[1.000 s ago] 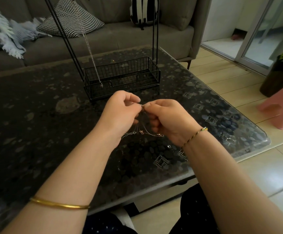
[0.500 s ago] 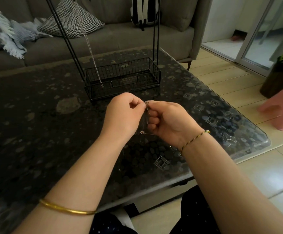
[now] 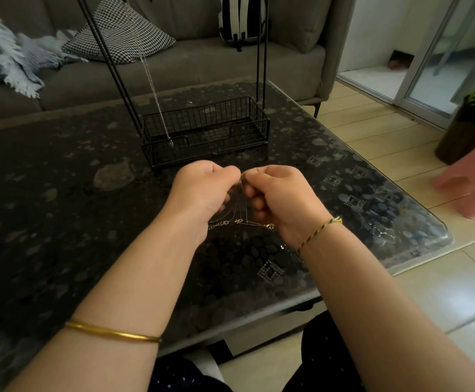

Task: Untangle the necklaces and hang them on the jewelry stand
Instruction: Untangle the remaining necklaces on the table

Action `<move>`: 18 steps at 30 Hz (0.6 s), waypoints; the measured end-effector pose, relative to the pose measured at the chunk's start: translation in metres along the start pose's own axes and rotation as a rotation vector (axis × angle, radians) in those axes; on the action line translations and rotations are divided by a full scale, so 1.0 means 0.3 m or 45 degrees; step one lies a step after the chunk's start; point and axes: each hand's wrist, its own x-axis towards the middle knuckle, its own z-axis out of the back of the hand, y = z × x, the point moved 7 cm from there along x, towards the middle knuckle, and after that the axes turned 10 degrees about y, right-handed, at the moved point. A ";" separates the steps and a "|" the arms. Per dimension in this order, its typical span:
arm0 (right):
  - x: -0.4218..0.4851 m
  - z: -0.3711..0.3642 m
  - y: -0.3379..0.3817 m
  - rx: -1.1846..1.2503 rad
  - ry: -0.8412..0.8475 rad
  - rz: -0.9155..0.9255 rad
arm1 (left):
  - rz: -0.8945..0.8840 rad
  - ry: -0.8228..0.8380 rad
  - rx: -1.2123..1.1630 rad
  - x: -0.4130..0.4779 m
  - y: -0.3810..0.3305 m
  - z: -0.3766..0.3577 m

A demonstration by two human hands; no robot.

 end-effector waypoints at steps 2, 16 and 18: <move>0.001 -0.002 0.000 0.032 0.014 0.002 | 0.069 0.033 -0.093 0.007 0.017 0.000; -0.007 0.048 0.023 -0.152 -0.120 0.060 | 0.026 0.060 0.075 0.000 -0.001 0.031; -0.005 0.038 0.006 0.015 -0.038 -0.008 | 0.138 0.099 -0.234 0.002 0.023 0.027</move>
